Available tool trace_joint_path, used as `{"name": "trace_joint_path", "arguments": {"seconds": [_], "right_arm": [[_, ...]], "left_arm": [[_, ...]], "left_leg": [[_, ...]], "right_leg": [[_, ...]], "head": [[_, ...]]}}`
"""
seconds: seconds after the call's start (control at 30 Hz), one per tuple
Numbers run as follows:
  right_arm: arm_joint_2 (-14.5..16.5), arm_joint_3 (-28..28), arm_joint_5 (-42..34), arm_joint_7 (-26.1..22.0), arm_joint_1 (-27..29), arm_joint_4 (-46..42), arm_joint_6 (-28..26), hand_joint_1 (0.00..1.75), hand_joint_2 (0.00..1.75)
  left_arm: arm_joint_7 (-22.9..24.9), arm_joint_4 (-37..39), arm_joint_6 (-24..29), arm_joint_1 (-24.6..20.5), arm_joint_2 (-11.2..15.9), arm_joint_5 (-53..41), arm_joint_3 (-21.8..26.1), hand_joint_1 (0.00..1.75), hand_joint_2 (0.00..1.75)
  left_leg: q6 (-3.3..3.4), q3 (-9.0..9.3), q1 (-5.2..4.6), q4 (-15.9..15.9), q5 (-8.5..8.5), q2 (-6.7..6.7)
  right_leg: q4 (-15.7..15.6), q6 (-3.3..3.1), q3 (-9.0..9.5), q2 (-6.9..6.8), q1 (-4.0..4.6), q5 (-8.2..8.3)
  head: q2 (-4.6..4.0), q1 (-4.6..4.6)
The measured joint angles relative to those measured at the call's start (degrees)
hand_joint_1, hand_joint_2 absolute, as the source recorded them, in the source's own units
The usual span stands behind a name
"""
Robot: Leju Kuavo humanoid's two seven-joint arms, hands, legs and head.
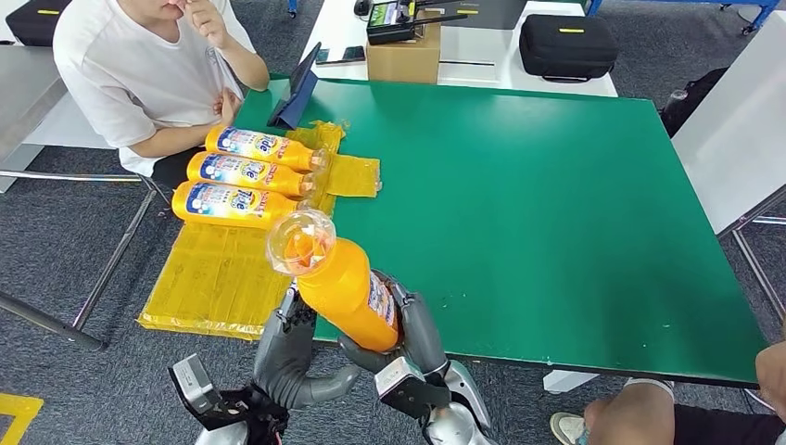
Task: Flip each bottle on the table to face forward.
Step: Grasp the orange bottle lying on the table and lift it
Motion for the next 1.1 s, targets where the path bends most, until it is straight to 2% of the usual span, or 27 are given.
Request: {"name": "trace_joint_path", "arguments": {"seconds": [0.17, 0.5, 0.93, 0.97, 1.0, 1.1], "right_arm": [[-0.01, 0.65, 1.17, -0.29, -0.80, 1.81, -1.63, 1.75, 1.75], [-0.69, 2.72, 5.62, -3.63, -1.60, 3.10, -6.90, 1.75, 1.75], [-1.29, 4.54, 5.47, -4.35, -1.85, 3.40, -6.98, 1.74, 1.75], [-1.37, 4.72, 5.35, -4.37, -1.98, 3.46, -6.87, 1.74, 1.75], [-1.43, 4.88, 5.22, -4.38, -2.11, 3.55, -6.77, 1.75, 1.75], [-1.49, 5.12, 4.43, -4.38, -2.30, 3.95, -6.51, 1.75, 1.75]], "left_arm": [[0.71, 1.13, -0.62, -0.87, 0.00, 0.42, 0.00, 0.00, 1.75], [8.82, 4.71, -5.90, -3.48, 0.00, 8.75, 0.39, 0.00, 1.75], [9.54, 7.02, -7.15, -4.76, -0.01, 11.52, 0.81, 0.02, 1.75], [9.59, 7.09, -7.40, -4.84, -0.03, 12.09, 0.89, 0.08, 1.75], [9.61, 7.15, -7.65, -4.91, -0.07, 12.64, 0.98, 0.27, 1.75], [9.59, 7.25, -8.39, -5.07, -0.13, 14.13, 1.17, 1.38, 1.75]], "left_leg": [[-0.01, -0.01, 0.00, 0.00, -0.01, 0.00], [-0.01, -0.01, 0.00, 0.00, -0.01, 0.00], [-0.01, -0.02, 0.00, 0.00, -0.01, 0.00], [-0.01, -0.02, 0.00, 0.00, -0.01, 0.00], [-0.01, -0.02, 0.00, 0.00, -0.01, 0.01], [-0.01, -0.02, 0.00, 0.00, -0.01, 0.01]], "right_leg": [[0.00, 0.00, -0.01, 0.00, 0.01, 0.00], [0.00, 0.00, -0.01, 0.00, 0.00, 0.00], [0.00, 0.00, -0.02, 0.00, 0.00, 0.00], [0.00, 0.00, -0.02, 0.00, 0.00, 0.00], [0.00, 0.00, -0.02, 0.00, 0.00, 0.00], [0.00, 0.00, -0.02, 0.00, 0.00, 0.00]], "head": [[-0.01, 0.00], [0.00, 0.01], [0.00, 0.00], [0.00, 0.00], [0.00, 0.00], [-0.01, 0.00]]}}
